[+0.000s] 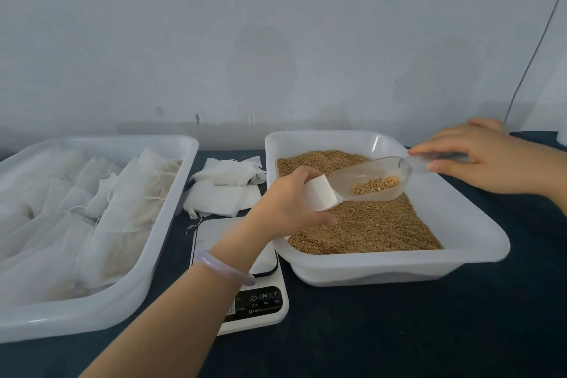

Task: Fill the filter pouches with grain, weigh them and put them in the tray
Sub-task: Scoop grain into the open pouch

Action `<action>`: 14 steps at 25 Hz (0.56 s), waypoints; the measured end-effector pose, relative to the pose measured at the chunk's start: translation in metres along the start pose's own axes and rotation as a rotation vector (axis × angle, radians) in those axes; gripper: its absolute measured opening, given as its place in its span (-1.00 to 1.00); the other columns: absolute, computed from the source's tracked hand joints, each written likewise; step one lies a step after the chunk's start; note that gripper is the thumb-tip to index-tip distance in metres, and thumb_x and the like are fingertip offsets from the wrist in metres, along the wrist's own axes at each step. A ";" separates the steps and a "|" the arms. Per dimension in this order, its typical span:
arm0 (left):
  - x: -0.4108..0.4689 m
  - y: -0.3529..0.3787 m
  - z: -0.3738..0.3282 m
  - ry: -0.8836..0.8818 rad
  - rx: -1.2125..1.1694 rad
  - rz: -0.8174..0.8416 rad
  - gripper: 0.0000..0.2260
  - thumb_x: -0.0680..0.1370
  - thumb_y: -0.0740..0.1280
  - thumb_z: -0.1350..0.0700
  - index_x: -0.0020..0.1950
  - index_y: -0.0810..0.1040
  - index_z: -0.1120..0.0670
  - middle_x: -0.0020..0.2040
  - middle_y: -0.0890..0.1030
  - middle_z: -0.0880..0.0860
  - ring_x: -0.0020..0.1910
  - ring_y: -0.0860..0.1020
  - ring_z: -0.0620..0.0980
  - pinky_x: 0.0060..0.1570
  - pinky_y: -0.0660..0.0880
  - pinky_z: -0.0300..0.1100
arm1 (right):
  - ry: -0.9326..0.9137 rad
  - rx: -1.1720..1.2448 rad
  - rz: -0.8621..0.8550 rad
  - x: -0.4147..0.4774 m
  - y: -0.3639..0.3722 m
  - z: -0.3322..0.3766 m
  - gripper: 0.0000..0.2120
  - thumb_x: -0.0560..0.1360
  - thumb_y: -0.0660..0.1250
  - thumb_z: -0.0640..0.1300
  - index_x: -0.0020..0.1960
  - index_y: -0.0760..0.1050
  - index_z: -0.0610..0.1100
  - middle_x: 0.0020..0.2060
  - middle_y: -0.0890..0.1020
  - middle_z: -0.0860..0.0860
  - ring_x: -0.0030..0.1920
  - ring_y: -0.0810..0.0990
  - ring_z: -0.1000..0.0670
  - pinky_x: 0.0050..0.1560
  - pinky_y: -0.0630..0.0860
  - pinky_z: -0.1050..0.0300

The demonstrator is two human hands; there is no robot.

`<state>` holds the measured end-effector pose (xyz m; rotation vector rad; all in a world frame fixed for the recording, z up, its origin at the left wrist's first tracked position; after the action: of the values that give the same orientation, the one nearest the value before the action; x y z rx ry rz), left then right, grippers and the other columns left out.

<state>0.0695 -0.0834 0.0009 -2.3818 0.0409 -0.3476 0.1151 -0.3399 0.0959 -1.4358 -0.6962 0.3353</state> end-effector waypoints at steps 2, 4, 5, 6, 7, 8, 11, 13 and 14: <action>0.001 0.003 -0.001 -0.007 0.022 0.014 -0.34 0.31 0.54 -0.11 0.31 0.33 -0.07 -0.07 0.40 -0.28 -0.11 0.43 -0.29 -0.26 0.31 -0.45 | -0.008 -0.052 -0.012 0.006 -0.007 0.006 -0.75 0.54 0.16 0.04 0.17 0.34 0.32 -0.05 0.44 0.36 0.11 0.37 0.17 0.38 -0.16 0.15; 0.002 0.004 -0.001 -0.026 0.067 0.028 -0.34 0.32 0.52 -0.15 0.32 0.32 -0.05 -0.07 0.40 -0.23 -0.11 0.42 -0.22 -0.28 0.29 -0.43 | -0.019 -0.099 -0.022 0.012 -0.013 0.013 -0.72 0.54 0.16 0.05 0.21 0.36 0.30 -0.01 0.45 0.31 0.16 0.35 0.14 0.39 -0.23 0.14; 0.003 0.004 -0.001 -0.034 0.086 0.038 -0.35 0.33 0.51 -0.16 0.31 0.32 -0.04 -0.08 0.40 -0.21 -0.12 0.42 -0.21 -0.29 0.29 -0.41 | -0.027 -0.126 -0.031 0.014 -0.015 0.016 -0.70 0.54 0.16 0.03 0.25 0.38 0.27 0.04 0.47 0.27 0.20 0.35 0.11 0.40 -0.26 0.12; 0.003 0.005 -0.001 -0.040 0.096 0.046 -0.37 0.33 0.50 -0.17 0.29 0.33 -0.03 -0.09 0.40 -0.20 -0.14 0.42 -0.22 -0.30 0.29 -0.39 | -0.034 -0.156 -0.041 0.016 -0.017 0.019 -0.68 0.55 0.16 0.02 0.28 0.39 0.23 0.07 0.48 0.23 0.24 0.35 0.08 0.41 -0.28 0.09; 0.004 0.005 -0.001 -0.047 0.101 0.051 -0.40 0.34 0.49 -0.17 0.27 0.34 -0.02 -0.10 0.41 -0.19 -0.15 0.42 -0.21 -0.31 0.30 -0.37 | -0.044 -0.185 -0.054 0.018 -0.019 0.023 -0.67 0.55 0.17 0.01 0.30 0.40 0.20 0.10 0.50 0.19 0.25 0.35 0.05 0.41 -0.29 0.06; 0.004 0.005 0.000 -0.054 0.106 0.051 -0.44 0.35 0.48 -0.17 0.23 0.36 0.00 -0.11 0.42 -0.18 -0.14 0.44 -0.17 -0.31 0.32 -0.34 | -0.057 -0.204 -0.067 0.019 -0.020 0.027 -0.66 0.55 0.18 0.00 0.31 0.41 0.17 0.12 0.51 0.17 0.26 0.35 0.03 0.41 -0.29 0.05; 0.004 0.007 -0.001 -0.070 0.128 0.034 -0.54 0.39 0.43 -0.15 0.14 0.37 0.05 -0.11 0.45 -0.09 -0.09 0.48 -0.03 -0.27 0.41 -0.21 | -0.093 -0.213 -0.124 0.021 -0.023 0.033 -0.67 0.54 0.21 -0.03 0.28 0.46 0.12 0.11 0.54 0.12 0.23 0.37 -0.01 0.41 -0.27 0.02; 0.003 0.009 -0.001 -0.070 0.140 0.015 -0.59 0.41 0.41 -0.12 0.09 0.36 0.07 -0.12 0.46 -0.06 -0.11 0.49 0.00 -0.23 0.45 -0.14 | -0.125 -0.213 -0.172 0.022 -0.026 0.036 -0.70 0.55 0.22 -0.01 0.26 0.50 0.09 0.08 0.57 0.10 0.21 0.40 -0.04 0.42 -0.24 -0.05; 0.002 0.009 -0.001 -0.070 0.133 0.003 -0.61 0.42 0.40 -0.11 0.06 0.35 0.07 -0.13 0.47 -0.05 -0.12 0.50 0.00 -0.22 0.47 -0.10 | -0.147 -0.222 -0.199 0.021 -0.028 0.038 -0.70 0.56 0.20 0.05 0.25 0.52 0.07 0.06 0.58 0.08 0.19 0.42 -0.07 0.42 -0.22 -0.09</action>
<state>0.0720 -0.0912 -0.0035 -2.2596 -0.0106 -0.2573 0.1027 -0.3011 0.1271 -1.5466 -1.0131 0.2141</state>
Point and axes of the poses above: each hand's wrist, its own x-axis towards the middle knuckle, its own y-axis out of the palm, z = x × y, the point moved 4 cm from there along x, towards the middle knuckle
